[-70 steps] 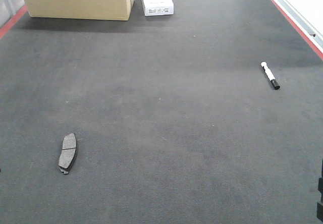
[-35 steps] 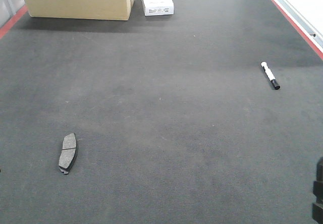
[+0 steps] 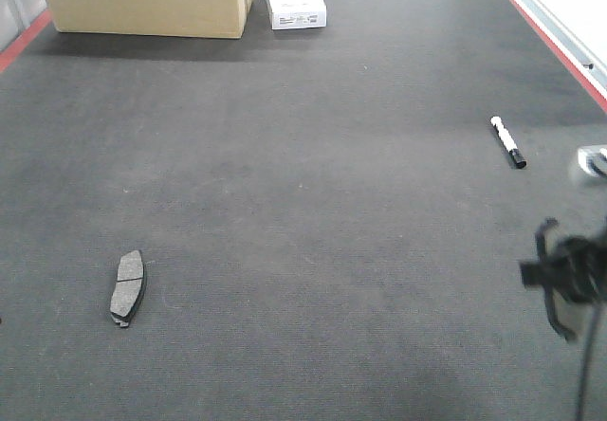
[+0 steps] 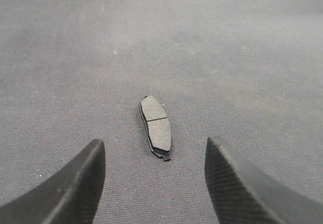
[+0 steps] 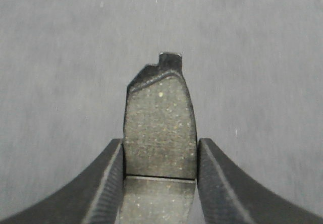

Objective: Move and align brake pads A on conveyor
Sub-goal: 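Lower the right gripper's brake pad onto the belt beside the other pad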

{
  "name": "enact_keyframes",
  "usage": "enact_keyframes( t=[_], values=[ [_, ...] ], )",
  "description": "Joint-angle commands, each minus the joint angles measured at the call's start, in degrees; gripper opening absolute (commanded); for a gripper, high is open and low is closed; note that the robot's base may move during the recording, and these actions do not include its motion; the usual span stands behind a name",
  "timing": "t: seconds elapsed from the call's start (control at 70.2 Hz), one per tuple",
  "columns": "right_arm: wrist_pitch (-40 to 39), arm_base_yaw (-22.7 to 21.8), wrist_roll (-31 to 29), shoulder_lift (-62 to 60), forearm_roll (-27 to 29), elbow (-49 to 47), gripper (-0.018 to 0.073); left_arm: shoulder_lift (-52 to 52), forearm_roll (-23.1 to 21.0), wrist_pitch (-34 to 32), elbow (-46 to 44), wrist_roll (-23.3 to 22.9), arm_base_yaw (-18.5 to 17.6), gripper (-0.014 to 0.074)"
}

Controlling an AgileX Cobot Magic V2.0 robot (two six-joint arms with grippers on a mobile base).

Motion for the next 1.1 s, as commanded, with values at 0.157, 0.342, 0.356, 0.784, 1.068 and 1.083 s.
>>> enact_keyframes(
  t=[0.157, 0.342, 0.356, 0.784, 1.068, 1.083],
  values=[
    [-2.4, -0.2, -2.2, 12.0, -0.3, -10.4, 0.0020, 0.2, 0.2, -3.8, -1.7, -0.3, -0.2, 0.0406],
    [-1.0, -0.2, -3.2, 21.6, -0.3, -15.9, 0.0026, 0.2, 0.2, -3.8, -1.7, -0.3, -0.2, 0.0406],
    [-0.9, -0.2, -3.3, 22.2, -0.3, -16.3, 0.0027, 0.2, 0.2, -3.8, -1.7, -0.3, -0.2, 0.0406],
    [0.3, -0.2, -4.9, 36.8, -0.3, -22.2, 0.0045, 0.2, 0.2, -3.8, -1.7, -0.3, -0.2, 0.0406],
    [0.1, -0.2, -5.7, 40.8, 0.2, -22.2, 0.0104, 0.2, 0.2, -3.8, -1.7, -0.3, -0.2, 0.0406],
    [0.2, -0.2, -5.6, 40.8, 0.3, -22.2, 0.0113, 0.2, 0.2, -3.8, -1.7, -0.3, -0.2, 0.0406]
  ],
)
